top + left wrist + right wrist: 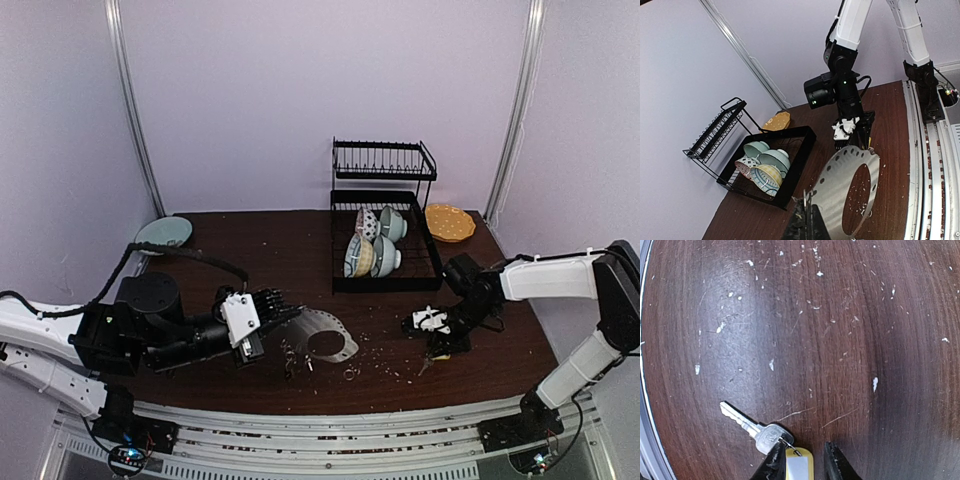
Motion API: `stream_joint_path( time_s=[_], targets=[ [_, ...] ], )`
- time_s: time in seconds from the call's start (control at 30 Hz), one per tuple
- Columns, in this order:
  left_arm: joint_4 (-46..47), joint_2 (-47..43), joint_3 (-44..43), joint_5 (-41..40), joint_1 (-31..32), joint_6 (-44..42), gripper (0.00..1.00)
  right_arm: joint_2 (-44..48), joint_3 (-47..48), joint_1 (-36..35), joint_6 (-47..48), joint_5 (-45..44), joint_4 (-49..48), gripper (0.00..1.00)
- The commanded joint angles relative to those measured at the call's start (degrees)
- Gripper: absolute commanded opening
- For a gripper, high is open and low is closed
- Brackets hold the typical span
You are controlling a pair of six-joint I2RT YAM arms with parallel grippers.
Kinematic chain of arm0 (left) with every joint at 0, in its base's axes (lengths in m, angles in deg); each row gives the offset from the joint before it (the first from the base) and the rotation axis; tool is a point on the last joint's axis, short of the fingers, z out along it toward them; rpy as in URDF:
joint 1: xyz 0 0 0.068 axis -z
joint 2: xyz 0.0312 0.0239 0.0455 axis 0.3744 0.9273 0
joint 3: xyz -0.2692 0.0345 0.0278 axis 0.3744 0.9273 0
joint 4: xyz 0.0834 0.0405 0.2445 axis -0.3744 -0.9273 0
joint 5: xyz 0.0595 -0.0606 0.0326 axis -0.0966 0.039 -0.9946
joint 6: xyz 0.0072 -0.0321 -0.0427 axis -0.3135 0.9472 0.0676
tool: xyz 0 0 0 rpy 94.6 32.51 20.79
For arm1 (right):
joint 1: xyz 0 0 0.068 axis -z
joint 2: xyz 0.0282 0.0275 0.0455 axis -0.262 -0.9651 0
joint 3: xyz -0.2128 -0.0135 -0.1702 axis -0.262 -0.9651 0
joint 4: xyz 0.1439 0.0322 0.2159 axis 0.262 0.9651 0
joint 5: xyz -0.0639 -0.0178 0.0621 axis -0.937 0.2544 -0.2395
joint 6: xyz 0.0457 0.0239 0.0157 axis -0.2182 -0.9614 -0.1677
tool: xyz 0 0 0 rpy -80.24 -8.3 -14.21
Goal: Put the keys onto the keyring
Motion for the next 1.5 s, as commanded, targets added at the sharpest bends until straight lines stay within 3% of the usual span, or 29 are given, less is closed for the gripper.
stream_joint_path(
  time_s=[0.0, 0.53, 0.73, 0.83, 0.97, 1.03, 1.13, 1.3, 1.47],
  targets=[
    [3.51, -0.86, -1.10, 0.01, -0.30, -0.57, 0.00, -1.02, 1.28, -0.42, 0.93, 0.27, 1.88, 0.28],
    [3.51, -1.43, -0.67, 0.09, -0.30, -0.05, 0.00, -2.50, 2.95, -0.60, -0.78, -1.21, 3.84, 0.04],
    [3.40, -2.12, -0.64, 0.35, -0.30, 0.07, 0.00, -0.43, 3.47, -0.74, -1.68, -3.03, 5.18, 0.07],
    [3.25, -2.35, -0.57, 0.20, -0.30, 0.09, 0.00, -0.92, 3.72, -0.74, -2.45, -3.30, 5.41, 0.00],
    [3.37, -2.56, -0.40, -0.59, -0.30, 0.36, 0.00, 0.33, 4.30, -2.67, -4.30, -4.21, 4.73, 0.00],
    [3.38, -2.62, -0.31, -1.42, -0.31, 0.82, 0.00, 2.23, 5.29, -5.07, -7.34, -6.50, 3.64, 0.00],
    [3.06, -2.59, -0.27, -2.79, -0.30, 1.66, 0.00, 4.90, 9.33, -6.36, -19.43, -10.55, 2.01, 0.00],
    [2.74, -2.98, -0.22, -3.91, -0.30, 1.93, 0.00, 5.51, 15.55, -6.50, -37.07, -7.74, 3.85, 0.00],
    [2.43, -3.61, -0.21, -4.14, -0.30, 1.92, 0.00, 5.68, 17.79, -10.39, -48.03, -10.38, 12.06, 0.00]
  ],
)
